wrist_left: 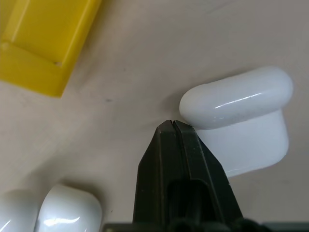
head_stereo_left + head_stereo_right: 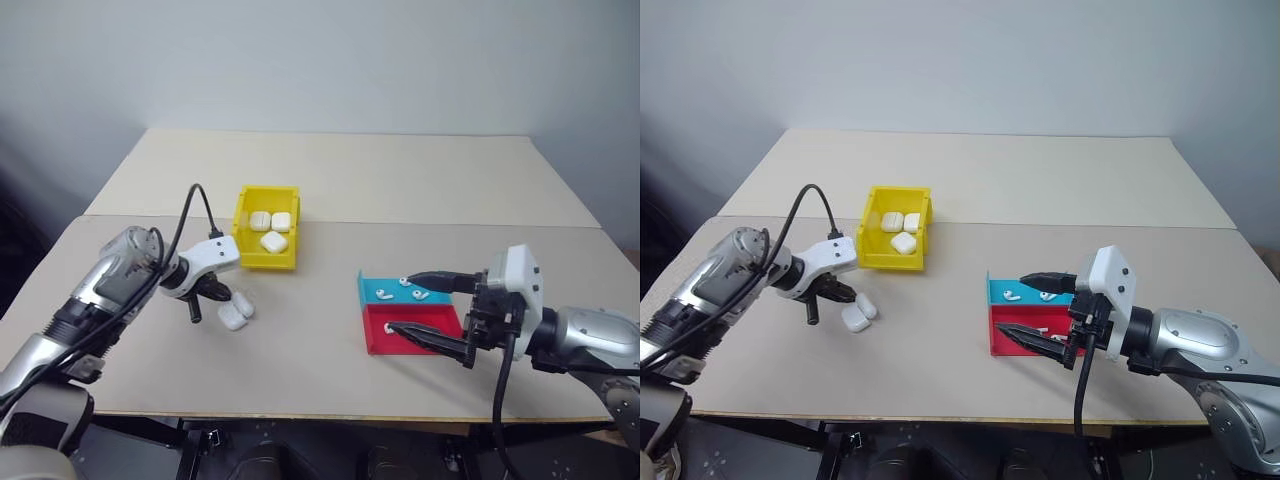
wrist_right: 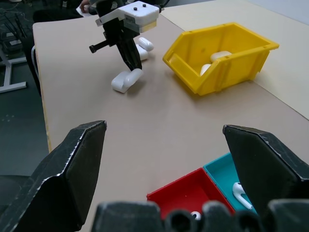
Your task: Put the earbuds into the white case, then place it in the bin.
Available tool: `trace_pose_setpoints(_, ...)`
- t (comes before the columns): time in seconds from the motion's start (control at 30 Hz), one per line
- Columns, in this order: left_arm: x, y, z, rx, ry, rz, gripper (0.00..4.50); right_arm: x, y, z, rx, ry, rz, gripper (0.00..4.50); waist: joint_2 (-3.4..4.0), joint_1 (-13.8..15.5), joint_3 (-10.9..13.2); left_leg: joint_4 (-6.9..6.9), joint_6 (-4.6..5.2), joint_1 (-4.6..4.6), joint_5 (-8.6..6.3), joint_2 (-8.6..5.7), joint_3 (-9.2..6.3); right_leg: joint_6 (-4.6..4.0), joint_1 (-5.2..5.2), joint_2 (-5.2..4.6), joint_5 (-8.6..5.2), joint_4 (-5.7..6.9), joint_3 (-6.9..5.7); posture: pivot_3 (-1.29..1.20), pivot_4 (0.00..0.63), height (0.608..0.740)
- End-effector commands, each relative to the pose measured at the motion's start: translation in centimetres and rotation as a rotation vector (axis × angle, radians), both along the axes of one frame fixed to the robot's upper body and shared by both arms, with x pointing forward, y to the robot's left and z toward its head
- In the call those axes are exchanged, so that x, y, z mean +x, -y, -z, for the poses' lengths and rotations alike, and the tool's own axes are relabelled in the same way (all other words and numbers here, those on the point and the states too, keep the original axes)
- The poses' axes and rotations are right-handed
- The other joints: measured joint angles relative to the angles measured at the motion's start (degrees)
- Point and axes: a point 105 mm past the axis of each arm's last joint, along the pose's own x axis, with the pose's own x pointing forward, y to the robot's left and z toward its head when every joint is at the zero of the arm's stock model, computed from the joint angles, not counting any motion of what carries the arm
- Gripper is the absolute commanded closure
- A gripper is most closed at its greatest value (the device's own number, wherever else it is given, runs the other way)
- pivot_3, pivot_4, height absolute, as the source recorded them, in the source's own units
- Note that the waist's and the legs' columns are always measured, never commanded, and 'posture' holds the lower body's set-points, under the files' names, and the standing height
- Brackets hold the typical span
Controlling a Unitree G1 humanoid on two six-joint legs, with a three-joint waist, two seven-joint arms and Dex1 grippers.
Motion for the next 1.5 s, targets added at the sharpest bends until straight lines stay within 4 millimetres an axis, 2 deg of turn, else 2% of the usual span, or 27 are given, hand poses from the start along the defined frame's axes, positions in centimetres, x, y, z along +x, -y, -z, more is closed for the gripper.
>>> trace_pose_setpoints(0.03, 0.0, 0.5, -1.2, -0.002, 0.045, 0.043, 4.49, -0.4, -0.1, -1.0, 0.001, 0.041, -0.013, 0.0, 0.0, 0.0, 0.0, 0.0, 0.0, 0.0, 0.0, 0.0, 0.0, 0.0, 0.0, 0.0, 0.0, 0.0, 0.0, 0.0, 0.15, 0.74)
trace_pose_setpoints(0.33, -0.2, 1.4, -1.9, -0.04, 0.065, 0.089, 4.49, -0.4, -0.1, -0.8, 0.0, 0.038, -0.013, 0.0, 0.0, 0.0, 0.0, 0.01, 0.0, 0.0, 0.0, 0.0, -0.01, 0.0, 0.01, 0.0, 0.0, 0.0, 0.0, 0.0, 0.15, 0.74)
trace_pose_setpoints(0.43, 0.1, 0.2, -1.8, 0.011, 0.077, 0.054, 4.49, -0.4, -0.1, -0.7, -0.002, 0.041, -0.015, 0.0, 0.0, 0.0, 0.0, 0.01, 0.0, 0.0, 0.0, 0.0, -0.01, 0.0, 0.01, 0.0, 0.0, 0.01, 0.0, 0.0, 0.15, 0.74)
trace_pose_setpoints(0.7, 1.0, -2.4, -3.8, 0.001, 0.279, 0.059, 4.49, -0.5, -0.1, -0.6, -0.002, 0.044, -0.03, 0.0, -0.01, 0.0, 0.0, 0.02, 0.0, 0.02, 0.0, 0.02, 0.0, 0.0, 0.01, 0.02, 0.0, 0.01, 0.0, 0.0, 0.15, 0.74)
trace_pose_setpoints(0.77, 0.4, -2.7, -4.4, 0.027, 0.26, 0.118, 4.13, -0.4, -0.1, -0.6, -0.004, 0.043, -0.034, 0.0, 0.0, 0.0, 0.0, 0.01, 0.0, 0.01, 0.0, 0.02, 0.01, 0.0, 0.01, 0.02, 0.0, 0.0, 0.0, 0.0, 0.15, 0.74)
trace_pose_setpoints(0.83, -0.8, -2.7, -5.0, 0.047, 0.16, 0.182, 3.65, -0.4, -0.1, -0.6, -0.011, 0.041, -0.048, 0.0, -0.01, 0.0, 0.0, 0.0, 0.0, 0.0, 0.0, 0.02, 0.02, 0.0, 0.0, 0.02, 0.0, -0.01, -0.01, 0.0, 0.15, 0.74)
trace_pose_setpoints(0.9, -1.5, -2.5, -5.4, 0.045, 0.111, 0.228, 2.98, -0.4, -0.1, -0.6, -0.013, 0.04, -0.056, 0.0, 0.0, 0.1, 0.0, 0.02, 0.0, -0.03, 0.0, 0.02, 0.01, 0.0, -0.01, 0.02, 0.0, -0.01, -0.04, 0.0, 0.15, 0.74)
trace_pose_setpoints(1.03, -2.6, -1.6, -5.0, 0.078, 0.008, 0.312, 1.68, -0.3, -0.3, -0.5, -0.013, 0.042, -0.065, 0.0, 0.0, 0.1, 0.0, 0.02, 0.0, 0.0, 0.0, 0.02, 0.01, 0.0, 0.02, 0.01, 0.0, 0.0, -0.03, 0.0, 0.15, 0.74)
trace_pose_setpoints(1.2, -2.9, -0.4, -4.5, 0.112, -0.033, 0.359, 0.1, -0.5, -0.5, -0.4, -0.01, 0.04, -0.067, 0.0, 0.0, 0.0, 0.0, 0.02, 0.0, -0.02, 0.0, 0.03, 0.01, 0.0, -0.01, 0.03, 0.0, 0.0, -0.02, 0.0, 0.15, 0.74)
trace_pose_setpoints(1.5, -2.4, 0.7, -4.0, 0.236, -0.107, 0.284, 0.05, -0.9, -0.5, -0.3, -0.007, 0.036, -0.049, 0.0, -0.01, 0.0, 0.0, 0.03, 0.0, -0.02, 0.0, 0.03, -0.01, 0.01, 0.01, 0.03, -0.01, 0.01, -0.02, 0.0, 0.15, 0.74)
